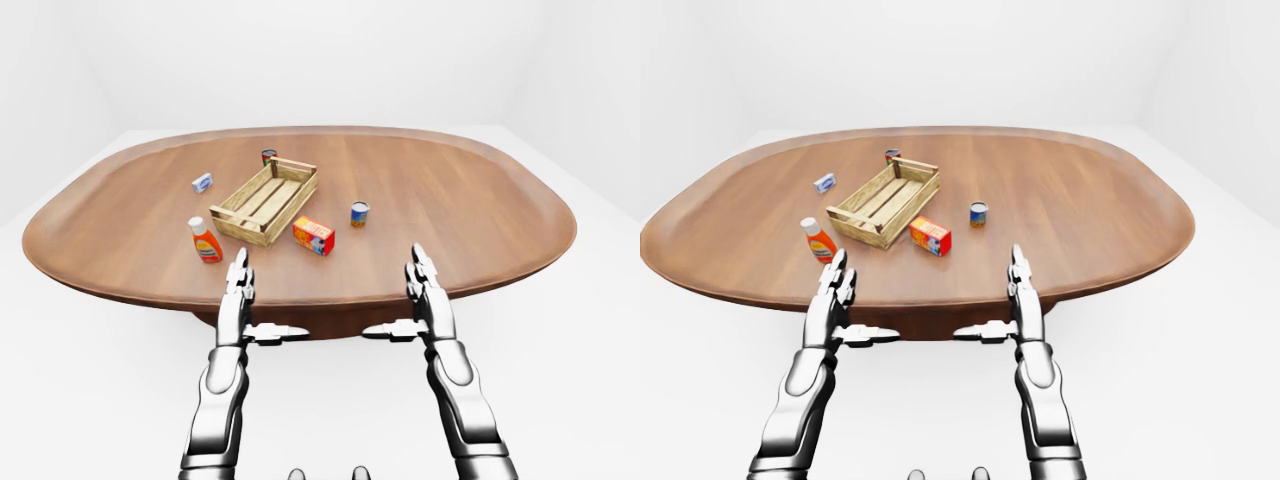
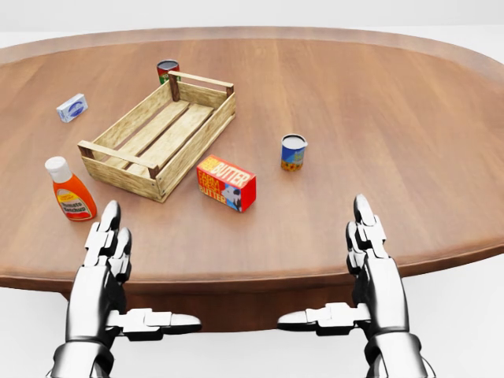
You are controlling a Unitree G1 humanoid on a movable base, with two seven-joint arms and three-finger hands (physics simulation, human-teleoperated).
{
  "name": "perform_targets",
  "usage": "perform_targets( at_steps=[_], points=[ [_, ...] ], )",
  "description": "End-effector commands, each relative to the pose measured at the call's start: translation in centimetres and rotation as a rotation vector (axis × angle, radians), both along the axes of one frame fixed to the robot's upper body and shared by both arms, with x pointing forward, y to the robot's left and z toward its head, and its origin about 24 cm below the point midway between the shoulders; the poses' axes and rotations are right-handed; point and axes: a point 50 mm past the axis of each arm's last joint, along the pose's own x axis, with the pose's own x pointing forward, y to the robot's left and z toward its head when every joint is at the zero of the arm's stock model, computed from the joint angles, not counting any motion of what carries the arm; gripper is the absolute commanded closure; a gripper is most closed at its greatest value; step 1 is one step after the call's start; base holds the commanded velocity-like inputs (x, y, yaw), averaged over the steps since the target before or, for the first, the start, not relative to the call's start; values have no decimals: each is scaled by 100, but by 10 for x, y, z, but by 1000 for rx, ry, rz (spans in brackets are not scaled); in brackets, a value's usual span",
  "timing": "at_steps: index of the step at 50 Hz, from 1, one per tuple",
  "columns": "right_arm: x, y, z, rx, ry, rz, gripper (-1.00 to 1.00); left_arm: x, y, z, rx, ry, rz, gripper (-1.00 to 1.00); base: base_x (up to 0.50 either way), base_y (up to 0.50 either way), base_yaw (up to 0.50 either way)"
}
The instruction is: Pick up the butter and put it in the tray.
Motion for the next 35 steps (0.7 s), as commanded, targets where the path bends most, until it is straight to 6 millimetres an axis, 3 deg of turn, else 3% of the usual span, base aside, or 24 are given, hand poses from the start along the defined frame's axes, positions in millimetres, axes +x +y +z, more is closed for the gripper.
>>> perform_targets(
  at_steps=[1,16,28,35],
  points=[
    [-4,-6,7,-20,-30,10,-100,-4,9,7,-4,-15,-1,-100,0,0,0],
    [-31,-7,41,-115,-117,-17,-100,-35,9,43,-7,-135,-28,-100,0,0,0],
    [-69,-8,90,-122,-316,-23,-100,-61,12,72,-17,-255,-26,-100,0,0,0],
    [-74,-9,94,-133,-328,-27,-100,-69,17,86,-21,-313,-17,-100,0,0,0]
  ],
)
